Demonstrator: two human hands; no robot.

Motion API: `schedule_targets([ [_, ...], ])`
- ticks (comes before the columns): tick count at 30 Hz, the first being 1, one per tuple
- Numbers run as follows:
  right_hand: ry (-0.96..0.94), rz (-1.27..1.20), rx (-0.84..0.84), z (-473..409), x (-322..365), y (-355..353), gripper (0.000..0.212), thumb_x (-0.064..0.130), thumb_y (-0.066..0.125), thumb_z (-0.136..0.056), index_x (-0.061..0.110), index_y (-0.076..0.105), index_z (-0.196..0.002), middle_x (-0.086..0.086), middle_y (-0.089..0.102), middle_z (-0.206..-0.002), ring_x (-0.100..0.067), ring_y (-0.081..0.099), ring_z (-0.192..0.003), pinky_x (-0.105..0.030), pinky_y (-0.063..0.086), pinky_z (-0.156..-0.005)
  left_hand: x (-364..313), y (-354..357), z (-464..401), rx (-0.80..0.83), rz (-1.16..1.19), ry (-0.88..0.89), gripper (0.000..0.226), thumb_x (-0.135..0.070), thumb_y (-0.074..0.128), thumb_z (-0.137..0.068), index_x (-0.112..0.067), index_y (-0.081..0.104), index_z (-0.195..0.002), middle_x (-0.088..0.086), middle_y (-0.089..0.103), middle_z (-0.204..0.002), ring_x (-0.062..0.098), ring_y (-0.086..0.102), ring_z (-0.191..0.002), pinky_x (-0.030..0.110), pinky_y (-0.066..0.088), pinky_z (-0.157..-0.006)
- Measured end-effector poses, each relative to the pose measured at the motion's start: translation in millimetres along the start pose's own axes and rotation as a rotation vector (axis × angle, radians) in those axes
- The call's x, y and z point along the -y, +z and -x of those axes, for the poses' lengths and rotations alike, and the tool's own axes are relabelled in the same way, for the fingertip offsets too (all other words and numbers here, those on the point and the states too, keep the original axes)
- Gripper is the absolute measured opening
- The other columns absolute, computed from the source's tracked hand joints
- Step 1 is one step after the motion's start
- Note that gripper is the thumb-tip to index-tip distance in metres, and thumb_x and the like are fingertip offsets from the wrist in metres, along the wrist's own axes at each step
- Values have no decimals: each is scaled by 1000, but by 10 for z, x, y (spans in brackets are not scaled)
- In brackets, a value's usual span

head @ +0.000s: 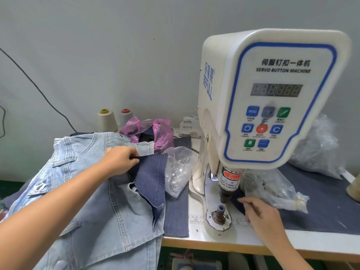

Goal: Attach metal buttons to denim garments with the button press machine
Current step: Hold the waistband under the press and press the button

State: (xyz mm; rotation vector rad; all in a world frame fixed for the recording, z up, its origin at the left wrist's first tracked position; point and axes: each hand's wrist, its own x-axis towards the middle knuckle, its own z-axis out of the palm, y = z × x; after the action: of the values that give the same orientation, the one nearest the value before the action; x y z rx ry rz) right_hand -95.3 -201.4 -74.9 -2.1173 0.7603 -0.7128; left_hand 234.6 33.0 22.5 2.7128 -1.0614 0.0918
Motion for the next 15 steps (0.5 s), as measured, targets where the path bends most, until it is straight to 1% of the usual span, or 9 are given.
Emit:
schedule_targets([
  [2, -2, 4, 1, 2, 6, -2, 39, 5, 58, -91, 44, 63, -85, 26, 63, -67, 6, 57, -62, -6, 40, -55, 51, -66, -8, -32, 136, 69, 14, -24, 63, -91, -17, 71, -100, 0, 71, -99, 24, 62, -100, 28, 40, -79],
  [3, -4, 7, -3, 5, 5, -3, 39, 5, 58, -91, 43, 64, -86, 28, 62, -67, 7, 57, -63, -5, 40, -56, 73, -102, 0, -50, 168, 91, 13, -23, 65, -91, -17, 73, -98, 1, 72, -96, 24, 63, -96, 28, 43, -78],
  [5, -6, 8, -10, 11, -2, -1, 39, 4, 59, -90, 42, 64, -86, 30, 61, -66, 9, 56, -64, -4, 39, -56, 99, -140, 23, -95, 136, 140, 13, -23, 67, -90, -18, 76, -98, 1, 73, -97, 23, 64, -95, 33, 48, -83],
  [7, -9, 6, -12, 13, 2, 5, 39, 4, 59, -90, 42, 64, -85, 29, 62, -66, 8, 57, -64, -4, 39, -56, 98, -151, 42, -196, 139, 231, 13, -18, 69, -88, -15, 77, -97, 1, 72, -99, 23, 64, -95, 36, 48, -86],
  [9, -10, 7, -9, 10, 12, 8, 39, 4, 59, -90, 42, 64, -85, 29, 62, -66, 9, 56, -64, -5, 40, -57, 56, -197, 68, -277, 257, 291, 10, -11, 68, -88, -12, 77, -92, -3, 69, -95, 19, 61, -92, 33, 46, -86],
  [10, -9, 6, -7, 10, 16, 10, 39, 4, 59, -90, 42, 63, -86, 30, 62, -66, 9, 56, -64, -7, 41, -57, 40, -236, 74, -264, 342, 286, 10, -8, 65, -89, -12, 75, -89, -5, 67, -90, 16, 59, -88, 31, 44, -85],
  [11, -6, 6, -6, 8, 17, 9, 39, 4, 59, -91, 42, 63, -86, 30, 61, -66, 9, 56, -64, -10, 42, -57, 27, -279, 80, -192, 448, 264, 14, -6, 61, -92, -15, 71, -87, -7, 65, -85, 13, 57, -83, 27, 44, -81],
  [13, -1, 8, -5, 5, 15, 5, 38, 5, 59, -91, 42, 63, -86, 30, 61, -67, 9, 56, -64, -15, 40, -56, -29, -373, 127, 70, 751, 244, 20, -1, 54, -95, -17, 65, -87, -8, 65, -79, 6, 56, -75, 16, 45, -72],
  [15, -4, 9, -9, 2, 12, -2, 39, 4, 59, -90, 42, 63, -86, 29, 61, -66, 8, 56, -63, -13, 41, -57, -93, -411, 167, 329, 1075, 224, 12, -5, 53, -93, -12, 63, -91, -6, 67, -78, 3, 60, -72, 12, 48, -67],
])
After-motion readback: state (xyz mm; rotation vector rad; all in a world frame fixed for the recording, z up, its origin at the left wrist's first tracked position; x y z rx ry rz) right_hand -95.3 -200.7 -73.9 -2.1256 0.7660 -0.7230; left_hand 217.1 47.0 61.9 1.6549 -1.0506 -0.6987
